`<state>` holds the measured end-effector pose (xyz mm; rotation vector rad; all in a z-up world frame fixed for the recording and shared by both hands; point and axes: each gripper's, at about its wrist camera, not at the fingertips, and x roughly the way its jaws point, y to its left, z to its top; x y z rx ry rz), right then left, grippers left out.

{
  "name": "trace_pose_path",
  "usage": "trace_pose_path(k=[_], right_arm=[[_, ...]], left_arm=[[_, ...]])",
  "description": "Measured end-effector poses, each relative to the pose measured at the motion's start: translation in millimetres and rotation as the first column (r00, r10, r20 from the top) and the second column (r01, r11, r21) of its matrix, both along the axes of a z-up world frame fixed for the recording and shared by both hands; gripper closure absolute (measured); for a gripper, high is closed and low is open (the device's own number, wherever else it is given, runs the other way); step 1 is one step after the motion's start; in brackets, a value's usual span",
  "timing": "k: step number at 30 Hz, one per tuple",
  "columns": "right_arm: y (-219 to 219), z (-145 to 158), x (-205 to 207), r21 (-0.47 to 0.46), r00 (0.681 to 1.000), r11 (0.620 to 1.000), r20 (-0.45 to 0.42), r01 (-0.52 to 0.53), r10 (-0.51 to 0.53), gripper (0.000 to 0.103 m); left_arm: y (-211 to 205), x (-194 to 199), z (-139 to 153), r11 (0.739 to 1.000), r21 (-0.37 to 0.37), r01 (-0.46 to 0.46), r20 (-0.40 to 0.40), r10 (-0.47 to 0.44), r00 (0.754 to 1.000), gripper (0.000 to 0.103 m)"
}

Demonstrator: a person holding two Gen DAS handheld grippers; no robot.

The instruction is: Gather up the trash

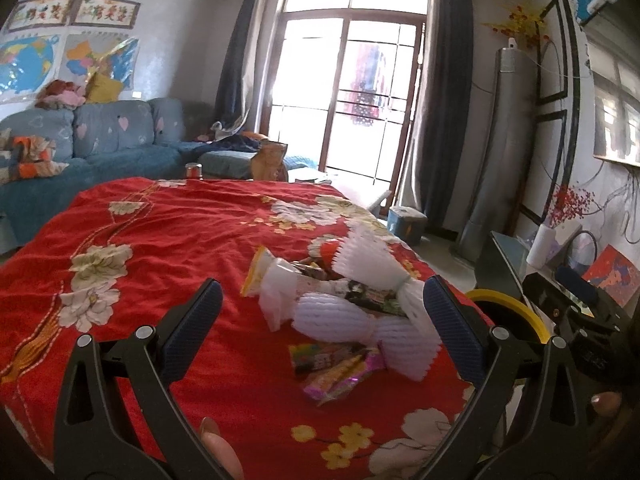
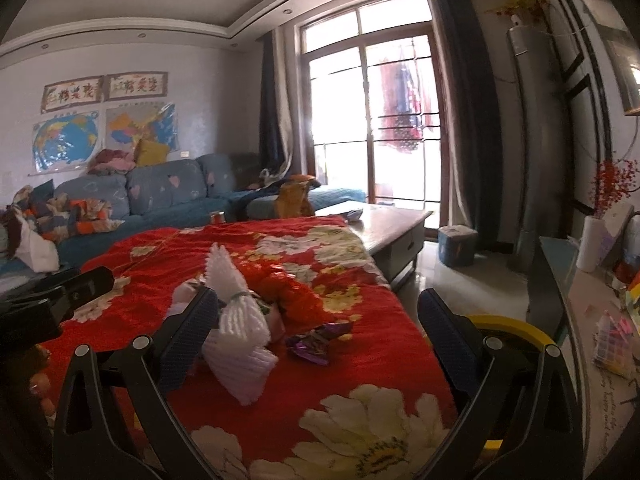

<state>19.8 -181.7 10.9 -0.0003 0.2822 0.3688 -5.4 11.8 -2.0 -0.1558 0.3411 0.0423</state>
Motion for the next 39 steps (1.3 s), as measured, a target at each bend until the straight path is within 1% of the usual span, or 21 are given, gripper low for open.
trace_pose_path(k=[9,11,14,17,21,22,24,26,27,29,30,31,34,36,37,38,39], right_arm=[[40.2,2.5,17.0,-0.037,0.99,0.991,-0.07,-0.126,0.123,0.006],[45.3,2.1,25.5,-0.039,0.986,0.989,-0.095,-0.141,0.136,0.006],[53.2,0.4,35.0,-0.049,0.981,0.986,-0.124,-0.157,0.15,0.006],[56.4,-4.4,46.7,-0.067,0.976,0.984,-0.15,-0.166,0.155,0.006],[59.5,-10.3,61.8,-0.09,0.969,0.98,-0.188,-0.18,0.161,0.008],[60.2,-11.7,67.5,-0.094,0.967,0.978,-0.197,-0.184,0.163,0.014],[59.3,-16.3,76.3,-0.092,0.955,0.975,-0.24,-0.201,0.174,0.02],[56.5,-22.1,85.0,-0.079,0.941,0.973,-0.28,-0.219,0.189,0.03],[55.3,-23.9,87.4,-0.072,0.935,0.972,-0.297,-0.224,0.194,0.033],[53.9,-27.8,92.0,-0.065,0.925,0.969,-0.32,-0.239,0.207,0.037],[53.4,-29.7,93.0,-0.063,0.92,0.967,-0.328,-0.246,0.213,0.038],[52.4,-31.5,94.4,-0.056,0.911,0.964,-0.346,-0.259,0.225,0.039],[51.8,-34.4,95.9,-0.039,0.895,0.959,-0.371,-0.281,0.247,0.047],[53.4,-36.9,97.2,-0.022,0.88,0.953,-0.389,-0.303,0.271,0.054],[53.7,-37.9,97.3,-0.014,0.874,0.95,-0.396,-0.313,0.282,0.061],[53.9,-38.4,97.0,-0.005,0.867,0.946,-0.402,-0.323,0.294,0.07],[53.9,-38.3,96.1,-0.001,0.865,0.945,-0.402,-0.326,0.298,0.073]], left_arm=[[32.7,8.1,2.1,0.999,0.008,-0.054,-0.02,0.054,0.998,0.011],[40.0,13.3,-1.0,0.998,0.032,-0.058,-0.037,0.06,0.998,0.011],[45.9,20.8,-9.9,0.998,0.054,-0.035,-0.088,0.039,0.995,0.011],[49.7,31.0,-23.5,0.999,0.053,0.006,-0.147,0.002,0.989,0.011],[41.5,39.0,-38.1,0.994,0.055,0.096,-0.198,-0.084,0.977,0.011],[36.9,39.5,-40.1,0.99,0.059,0.126,-0.205,-0.111,0.973,0.011],[25.9,39.4,-43.4,0.98,0.079,0.18,-0.214,-0.159,0.964,0.011],[13.9,39.6,-47.0,0.968,0.111,0.224,-0.229,-0.195,0.954,0.011],[8.7,39.8,-48.6,0.963,0.123,0.241,-0.239,-0.207,0.949,0.011],[-1.6,41.5,-53.0,0.949,0.152,0.275,-0.258,-0.231,0.938,0.016],[-5.7,43.1,-55.7,0.943,0.163,0.29,-0.271,-0.24,0.932,0.022],[-9.6,46.5,-57.4,0.939,0.171,0.297,-0.284,-0.242,0.928,0.024],[-17.6,52.4,-66.5,0.927,0.176,0.33,-0.327,-0.261,0.908,0.029],[-22.7,55.1,-70.6,0.919,0.186,0.347,-0.347,-0.269,0.899,0.03],[-25.0,56.2,-72.4,0.916,0.191,0.353,-0.354,-0.271,0.895,0.032],[-27.1,57.3,-74.4,0.913,0.193,0.359,-0.364,-0.273,0.89,0.037],[-28.8,58.7,-77.0,0.911,0.194,0.364,-0.378,-0.273,0.884,0.045]])
